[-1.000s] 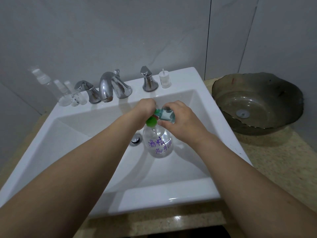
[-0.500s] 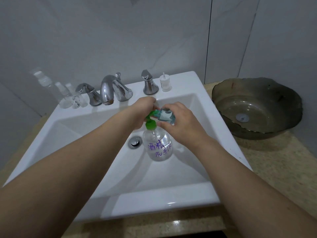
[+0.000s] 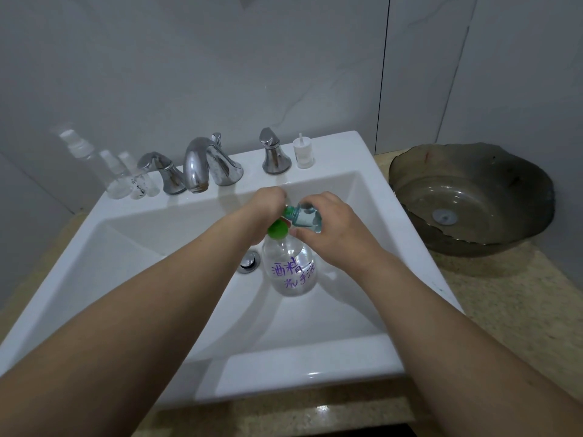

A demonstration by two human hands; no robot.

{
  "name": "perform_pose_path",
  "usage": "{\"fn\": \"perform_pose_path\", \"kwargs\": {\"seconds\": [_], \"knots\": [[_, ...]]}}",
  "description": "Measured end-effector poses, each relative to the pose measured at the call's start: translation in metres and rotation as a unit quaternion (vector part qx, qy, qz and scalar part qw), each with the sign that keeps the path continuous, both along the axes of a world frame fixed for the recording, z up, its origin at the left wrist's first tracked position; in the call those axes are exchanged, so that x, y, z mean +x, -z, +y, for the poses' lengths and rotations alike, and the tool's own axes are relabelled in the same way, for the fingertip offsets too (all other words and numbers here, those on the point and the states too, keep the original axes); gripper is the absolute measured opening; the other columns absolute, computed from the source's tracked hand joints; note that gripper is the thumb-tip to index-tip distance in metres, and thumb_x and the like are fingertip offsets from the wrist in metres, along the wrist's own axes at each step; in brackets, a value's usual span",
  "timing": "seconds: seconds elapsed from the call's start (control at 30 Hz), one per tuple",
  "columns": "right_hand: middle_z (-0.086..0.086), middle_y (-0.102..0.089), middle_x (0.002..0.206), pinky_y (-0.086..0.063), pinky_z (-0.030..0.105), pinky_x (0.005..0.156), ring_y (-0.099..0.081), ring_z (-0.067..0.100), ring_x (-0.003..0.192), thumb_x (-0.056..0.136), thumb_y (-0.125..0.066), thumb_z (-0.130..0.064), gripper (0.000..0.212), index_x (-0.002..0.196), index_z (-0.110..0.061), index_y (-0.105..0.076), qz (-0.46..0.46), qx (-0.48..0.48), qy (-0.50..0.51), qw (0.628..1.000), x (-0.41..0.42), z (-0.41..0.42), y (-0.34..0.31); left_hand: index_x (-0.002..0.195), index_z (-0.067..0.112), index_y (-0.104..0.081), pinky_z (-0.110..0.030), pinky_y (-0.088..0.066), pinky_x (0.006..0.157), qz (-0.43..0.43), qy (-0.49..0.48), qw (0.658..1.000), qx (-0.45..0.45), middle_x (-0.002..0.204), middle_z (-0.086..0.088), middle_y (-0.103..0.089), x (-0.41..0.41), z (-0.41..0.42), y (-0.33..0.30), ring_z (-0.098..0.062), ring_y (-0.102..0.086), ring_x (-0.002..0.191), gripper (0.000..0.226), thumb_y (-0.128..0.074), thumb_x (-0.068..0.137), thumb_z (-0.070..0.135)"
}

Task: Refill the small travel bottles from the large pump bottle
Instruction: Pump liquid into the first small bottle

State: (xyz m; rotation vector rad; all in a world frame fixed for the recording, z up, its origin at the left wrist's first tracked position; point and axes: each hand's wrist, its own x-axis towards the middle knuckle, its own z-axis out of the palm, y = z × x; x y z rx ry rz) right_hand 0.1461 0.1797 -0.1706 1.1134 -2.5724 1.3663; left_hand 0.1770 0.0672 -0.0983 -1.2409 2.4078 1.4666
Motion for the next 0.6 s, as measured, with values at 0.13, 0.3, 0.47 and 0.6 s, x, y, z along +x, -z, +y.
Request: {"fn": "perform_pose_path", "kwargs": {"seconds": [0.13, 0.3, 0.47, 0.6], "knots": [[-0.007, -0.046, 0.101, -0.039, 0.021, 0.080, -0.045, 0.007, 0.087, 0.080, -0.075, -0.030, 0.040, 0.113, -0.014, -0.059, 0.001, -0.014, 0.000, 1.000, 0.001, -0.001, 0.001, 0.084, 0.011, -0.048, -0.025, -0.029, 0.040, -0.021, 0.009, 1.000, 0.011, 0.072, -0.006, -0.050, 0.002, 0.000, -0.004, -0.017, -0.046, 0.057, 0.028, -0.034, 0.104, 0.023], [-0.007, -0.048, 0.102, -0.040, 0.020, 0.082, -0.047, 0.006, 0.091, 0.081, -0.074, -0.030, 0.040, 0.115, -0.015, -0.059, 0.015, -0.036, 0.001, 0.999, -0.001, -0.003, -0.001, 0.106, 0.014, -0.058, -0.029, -0.032, 0.074, -0.005, -0.002, 0.999, 0.053, 0.079, -0.003, -0.055, 0.000, -0.003, -0.010, -0.017, -0.045, 0.067, 0.031, -0.034, 0.102, 0.033], [-0.007, -0.047, 0.102, -0.038, 0.019, 0.081, -0.046, 0.006, 0.090, 0.081, -0.073, -0.029, 0.040, 0.115, -0.013, -0.059, 0.016, -0.039, 0.004, 0.999, -0.001, -0.002, 0.000, 0.094, 0.011, -0.055, -0.027, -0.022, 0.049, -0.003, 0.003, 1.000, 0.029, 0.076, -0.005, -0.053, 0.001, 0.000, -0.012, -0.016, -0.047, 0.061, 0.023, -0.035, 0.102, 0.019], [-0.007, -0.046, 0.102, -0.038, 0.019, 0.082, -0.045, 0.006, 0.090, 0.082, -0.073, -0.030, 0.041, 0.116, -0.014, -0.058, 0.012, -0.026, 0.006, 1.000, -0.002, -0.002, 0.001, 0.075, 0.010, -0.046, -0.030, -0.029, 0.040, -0.020, -0.012, 0.999, 0.027, 0.073, -0.008, -0.050, 0.000, 0.001, -0.008, -0.020, -0.046, 0.060, 0.029, -0.034, 0.102, 0.015]]}}
